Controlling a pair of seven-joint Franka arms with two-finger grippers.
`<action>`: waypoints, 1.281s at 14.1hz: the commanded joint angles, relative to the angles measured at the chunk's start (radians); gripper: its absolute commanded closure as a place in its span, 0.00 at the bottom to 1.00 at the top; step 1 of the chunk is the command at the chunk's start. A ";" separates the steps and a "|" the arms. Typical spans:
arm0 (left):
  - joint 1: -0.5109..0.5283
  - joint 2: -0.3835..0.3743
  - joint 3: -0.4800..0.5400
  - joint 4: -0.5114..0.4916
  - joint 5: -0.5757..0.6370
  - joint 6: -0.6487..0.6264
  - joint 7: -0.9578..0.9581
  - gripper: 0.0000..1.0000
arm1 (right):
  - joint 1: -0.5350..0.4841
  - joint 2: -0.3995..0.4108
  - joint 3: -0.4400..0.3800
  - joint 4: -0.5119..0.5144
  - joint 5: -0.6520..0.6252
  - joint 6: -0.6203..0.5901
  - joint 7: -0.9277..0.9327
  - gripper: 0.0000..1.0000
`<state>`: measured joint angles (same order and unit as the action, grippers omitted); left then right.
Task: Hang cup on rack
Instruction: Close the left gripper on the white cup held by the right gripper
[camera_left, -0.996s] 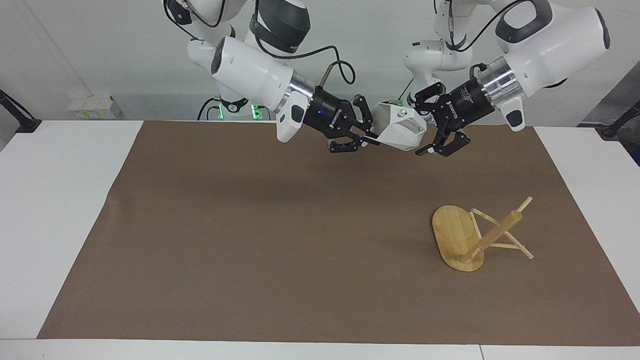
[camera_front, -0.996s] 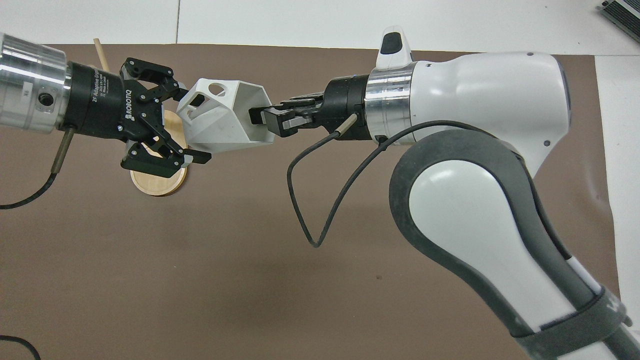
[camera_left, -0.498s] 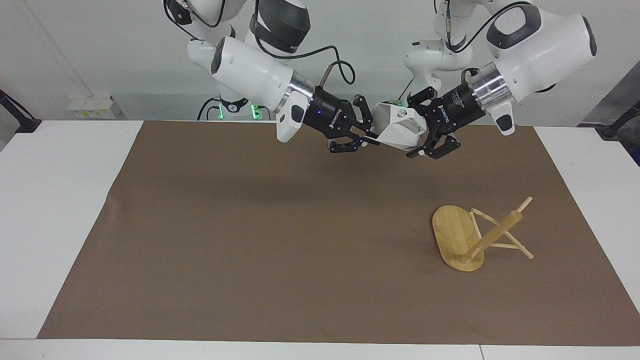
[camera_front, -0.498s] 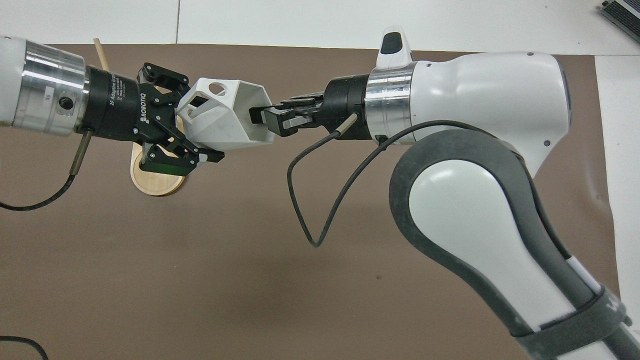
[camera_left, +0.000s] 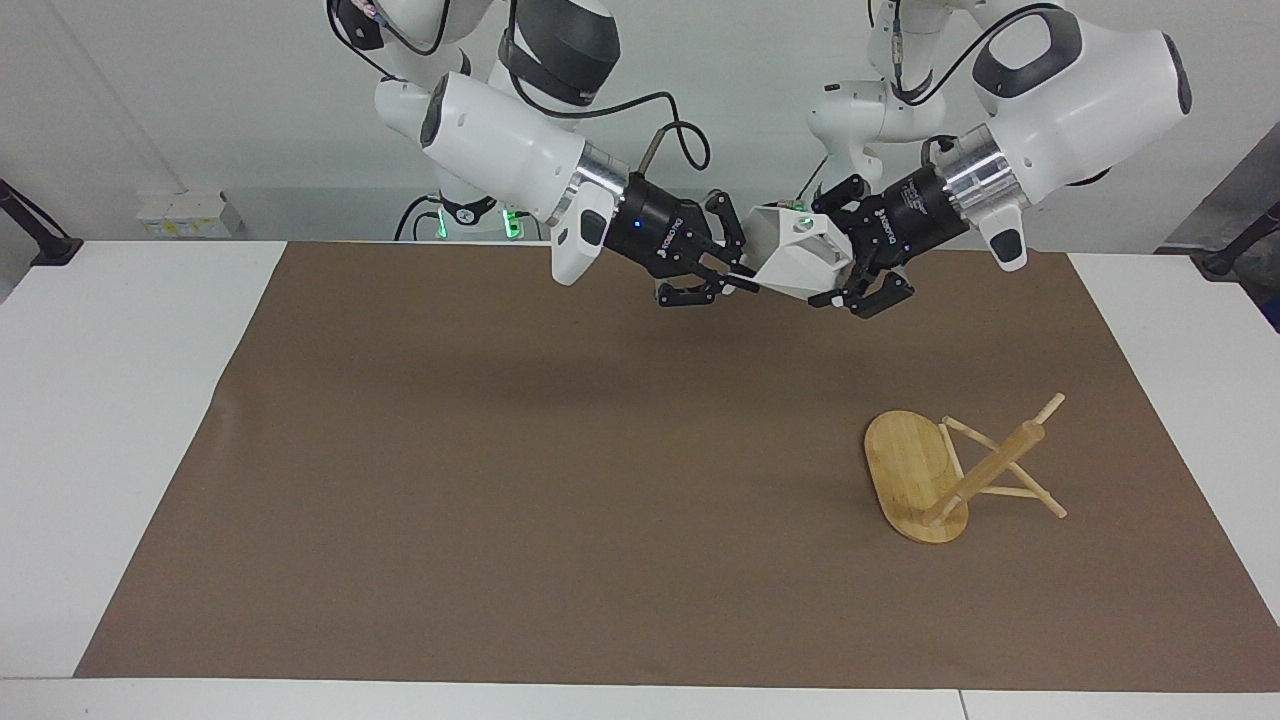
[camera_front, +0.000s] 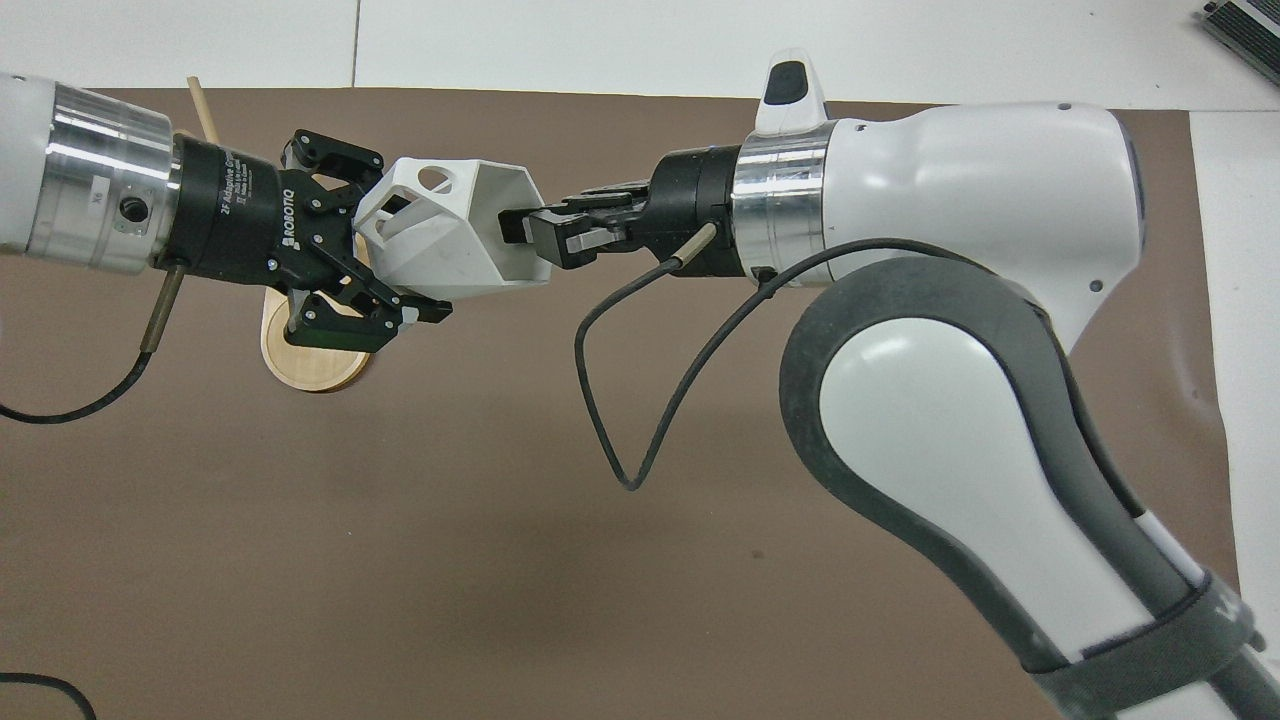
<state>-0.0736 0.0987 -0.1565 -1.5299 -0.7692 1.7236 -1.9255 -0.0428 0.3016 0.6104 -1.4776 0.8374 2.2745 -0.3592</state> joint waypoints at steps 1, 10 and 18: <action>-0.006 -0.030 0.008 -0.018 -0.005 0.025 -0.018 1.00 | 0.009 0.002 0.011 0.002 -0.006 0.006 0.100 0.85; -0.006 -0.033 0.009 -0.016 0.013 0.027 -0.023 1.00 | 0.011 0.001 0.005 -0.016 -0.015 0.056 0.117 0.39; -0.003 -0.036 0.011 -0.024 0.015 0.031 -0.021 1.00 | 0.000 -0.006 0.002 -0.029 -0.037 0.057 0.126 0.00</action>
<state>-0.0732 0.0875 -0.1526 -1.5297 -0.7646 1.7384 -1.9298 -0.0326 0.3042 0.6033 -1.4928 0.8223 2.3197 -0.2635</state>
